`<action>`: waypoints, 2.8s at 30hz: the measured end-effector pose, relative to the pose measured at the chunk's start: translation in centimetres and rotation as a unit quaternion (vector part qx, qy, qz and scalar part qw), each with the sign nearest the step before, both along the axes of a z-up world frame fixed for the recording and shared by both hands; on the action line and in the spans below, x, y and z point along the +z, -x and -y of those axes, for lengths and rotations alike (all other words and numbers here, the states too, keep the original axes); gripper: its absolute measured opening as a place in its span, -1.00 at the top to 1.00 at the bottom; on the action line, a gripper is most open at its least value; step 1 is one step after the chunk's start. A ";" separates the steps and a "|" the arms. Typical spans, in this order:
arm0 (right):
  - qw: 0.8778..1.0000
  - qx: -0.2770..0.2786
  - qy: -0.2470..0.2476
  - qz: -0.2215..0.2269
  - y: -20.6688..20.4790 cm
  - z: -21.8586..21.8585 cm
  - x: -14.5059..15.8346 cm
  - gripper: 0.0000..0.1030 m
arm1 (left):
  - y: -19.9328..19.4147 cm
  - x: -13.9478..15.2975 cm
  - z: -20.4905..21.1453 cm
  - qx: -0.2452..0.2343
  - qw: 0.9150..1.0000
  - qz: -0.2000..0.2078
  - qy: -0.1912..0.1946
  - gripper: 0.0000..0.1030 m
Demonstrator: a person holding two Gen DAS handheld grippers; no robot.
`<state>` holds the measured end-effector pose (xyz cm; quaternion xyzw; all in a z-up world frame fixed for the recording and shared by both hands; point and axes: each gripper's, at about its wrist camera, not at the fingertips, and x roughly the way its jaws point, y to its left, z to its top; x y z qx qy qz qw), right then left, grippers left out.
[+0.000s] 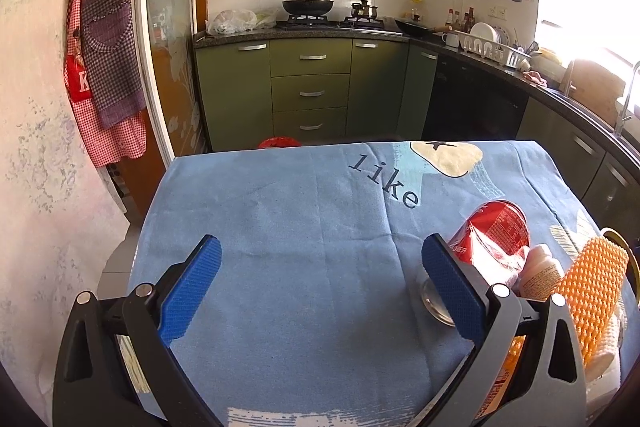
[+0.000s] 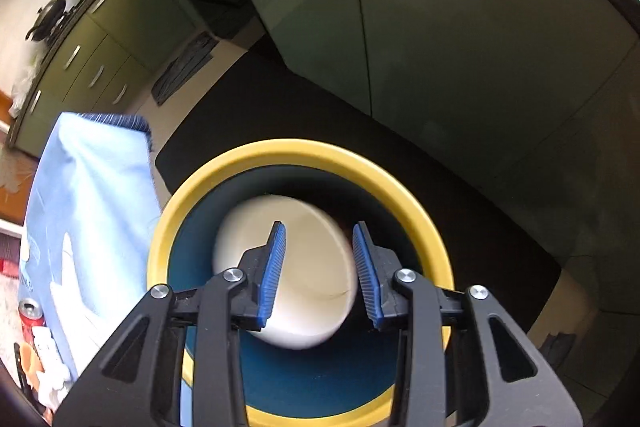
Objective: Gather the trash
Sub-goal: 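Carry the red cup over the yellow-rimmed bin and open the right tool, then grasp the clear plastic cup with the left tool, then carry the clear cup over the bin and open the left tool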
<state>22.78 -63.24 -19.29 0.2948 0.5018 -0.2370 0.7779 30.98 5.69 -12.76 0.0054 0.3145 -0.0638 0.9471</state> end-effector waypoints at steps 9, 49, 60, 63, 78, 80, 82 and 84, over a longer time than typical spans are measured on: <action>0.998 0.047 -0.017 0.040 3.3 -2.9 0.4 0.31 | 0.7 2.0 -0.8 0.011 1.000 0.021 0.004 -0.93; 0.980 0.164 -0.024 0.109 6.7 -9.4 3.6 0.03 | 28.7 2.8 3.3 -0.232 0.951 -0.200 0.034 -0.64; 0.978 0.176 -0.013 0.112 7.9 -10.1 4.0 -0.01 | 26.3 0.0 4.3 -0.233 0.943 -0.233 0.056 0.18; 0.977 0.181 -0.011 0.110 7.9 -10.5 3.8 -0.02 | 26.0 -0.2 4.4 -0.235 0.942 -0.230 0.071 0.64; 0.975 0.182 0.025 0.121 8.9 -10.8 4.7 -0.02 | 27.3 6.6 11.7 -0.333 0.936 -0.113 0.029 0.87; 0.975 0.180 0.044 0.125 9.4 -10.7 5.2 -0.02 | 26.7 7.1 14.0 -0.352 0.930 -0.103 0.031 0.87; 0.974 0.179 0.056 0.127 9.8 -10.5 5.6 -0.02 | 25.6 7.4 16.8 -0.369 0.923 -0.102 0.041 0.87; 0.973 0.178 0.066 0.131 10.3 -10.3 5.8 -0.02 | 24.3 7.6 19.8 -0.384 0.916 -0.102 0.052 0.87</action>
